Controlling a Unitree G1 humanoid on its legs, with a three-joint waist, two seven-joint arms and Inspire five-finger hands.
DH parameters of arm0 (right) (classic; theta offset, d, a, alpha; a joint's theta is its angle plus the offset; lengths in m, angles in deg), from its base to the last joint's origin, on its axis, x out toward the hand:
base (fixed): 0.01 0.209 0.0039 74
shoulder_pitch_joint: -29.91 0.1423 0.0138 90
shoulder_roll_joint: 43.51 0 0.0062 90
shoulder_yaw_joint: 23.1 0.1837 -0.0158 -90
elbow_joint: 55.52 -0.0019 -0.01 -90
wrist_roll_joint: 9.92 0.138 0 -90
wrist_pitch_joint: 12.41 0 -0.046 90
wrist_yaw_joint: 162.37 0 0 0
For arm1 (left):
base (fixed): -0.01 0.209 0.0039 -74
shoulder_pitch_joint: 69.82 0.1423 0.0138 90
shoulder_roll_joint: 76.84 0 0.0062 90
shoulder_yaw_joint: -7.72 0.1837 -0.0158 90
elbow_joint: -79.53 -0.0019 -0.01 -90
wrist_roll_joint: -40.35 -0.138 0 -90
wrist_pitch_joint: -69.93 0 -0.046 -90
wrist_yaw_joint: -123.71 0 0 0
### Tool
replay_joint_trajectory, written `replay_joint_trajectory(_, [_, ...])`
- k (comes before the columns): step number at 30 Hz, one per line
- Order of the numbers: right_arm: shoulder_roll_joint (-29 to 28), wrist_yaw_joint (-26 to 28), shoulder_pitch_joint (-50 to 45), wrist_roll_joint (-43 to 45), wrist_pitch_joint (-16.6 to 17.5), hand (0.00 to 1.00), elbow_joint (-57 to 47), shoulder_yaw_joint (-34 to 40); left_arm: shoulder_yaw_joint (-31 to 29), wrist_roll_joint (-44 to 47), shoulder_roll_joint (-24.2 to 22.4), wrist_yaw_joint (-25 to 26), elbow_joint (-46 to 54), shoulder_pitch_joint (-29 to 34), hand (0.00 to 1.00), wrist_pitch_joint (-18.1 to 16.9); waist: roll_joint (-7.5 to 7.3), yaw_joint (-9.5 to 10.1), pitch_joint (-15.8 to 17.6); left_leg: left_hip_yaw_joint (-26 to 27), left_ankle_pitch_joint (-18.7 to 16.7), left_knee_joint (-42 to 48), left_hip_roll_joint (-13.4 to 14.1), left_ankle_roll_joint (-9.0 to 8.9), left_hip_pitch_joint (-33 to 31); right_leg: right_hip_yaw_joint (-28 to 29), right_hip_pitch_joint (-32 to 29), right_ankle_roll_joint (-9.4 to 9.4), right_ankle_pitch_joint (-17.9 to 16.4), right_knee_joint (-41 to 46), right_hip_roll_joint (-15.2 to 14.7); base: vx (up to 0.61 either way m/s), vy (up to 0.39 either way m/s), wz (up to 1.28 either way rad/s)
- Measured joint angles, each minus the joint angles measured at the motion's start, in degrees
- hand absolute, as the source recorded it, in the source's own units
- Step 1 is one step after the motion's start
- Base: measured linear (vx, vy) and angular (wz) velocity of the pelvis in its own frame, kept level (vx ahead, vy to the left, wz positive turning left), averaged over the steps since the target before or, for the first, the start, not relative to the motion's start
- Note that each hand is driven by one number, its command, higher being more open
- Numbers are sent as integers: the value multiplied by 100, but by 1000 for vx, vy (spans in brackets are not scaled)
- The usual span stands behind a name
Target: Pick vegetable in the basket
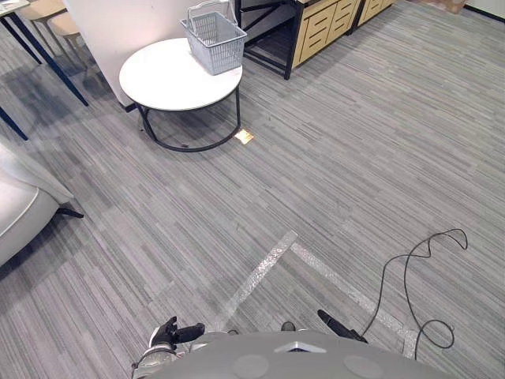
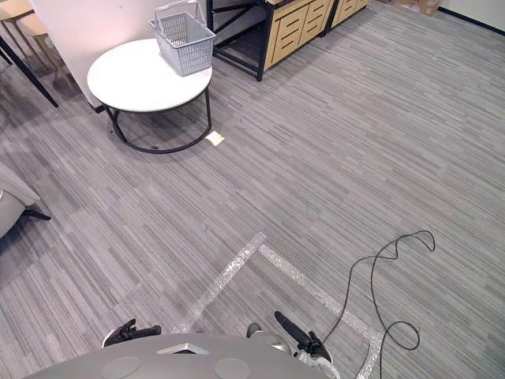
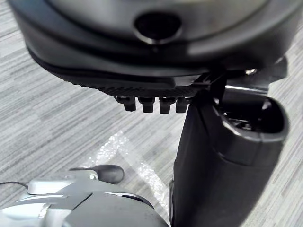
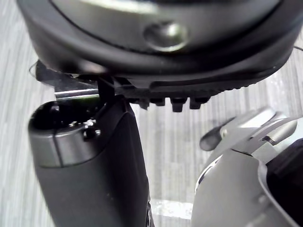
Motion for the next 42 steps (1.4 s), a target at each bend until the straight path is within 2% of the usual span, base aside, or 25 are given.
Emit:
replay_joint_trajectory(5, [-33,-3,10,4,16,100,21,112,-3,-1,4,-8,-43,-59,100,0,-1,-1,32,122,-43,-7,-3,-69,112,-18,79,48,33,-34,-2,3,-15,-10])
replay_joint_trajectory(21, [-70,-5,16,51,83,100,30,217,5,5,-4,-43,-44,-95,100,-105,2,3,100,137,-43,-8,33,-68,183,-110,155,39,30,-68,36,-55,-54,-1])
replay_joint_trajectory(26, [-54,-28,48,-380,83,100,23,194,8,3,14,-85,-44,-95,100,-105,-28,6,127,171,19,-72,16,20,177,-138,117,-88,-53,-67,37,-98,-55,-4])
replay_joint_trajectory(33, [50,-162,59,-989,127,100,-83,-206,20,136,18,-85,-43,-97,100,-105,-41,8,141,148,152,-219,44,7,189,-212,80,-94,-55,-68,69,-54,-51,4])
replay_joint_trajectory(40, [77,-107,99,-929,122,100,-86,-238,21,174,24,-100,-43,-103,100,-106,-36,5,173,129,148,-238,35,1,185,-246,84,-102,-50,-73,64,-6,-10,1])
replay_joint_trajectory(41, [85,-87,110,-849,122,100,-87,-233,22,177,23,-101,-43,-115,100,-105,-23,-3,215,109,148,-224,41,1,163,-255,58,-127,-69,-19,64,-23,-21,6])
replay_joint_trajectory(42, [91,-46,136,-763,122,100,-87,-232,22,179,25,-103,-41,-148,100,-105,-15,-5,289,106,142,-190,44,-8,122,-254,-76,-278,-176,213,49,-30,-23,5])
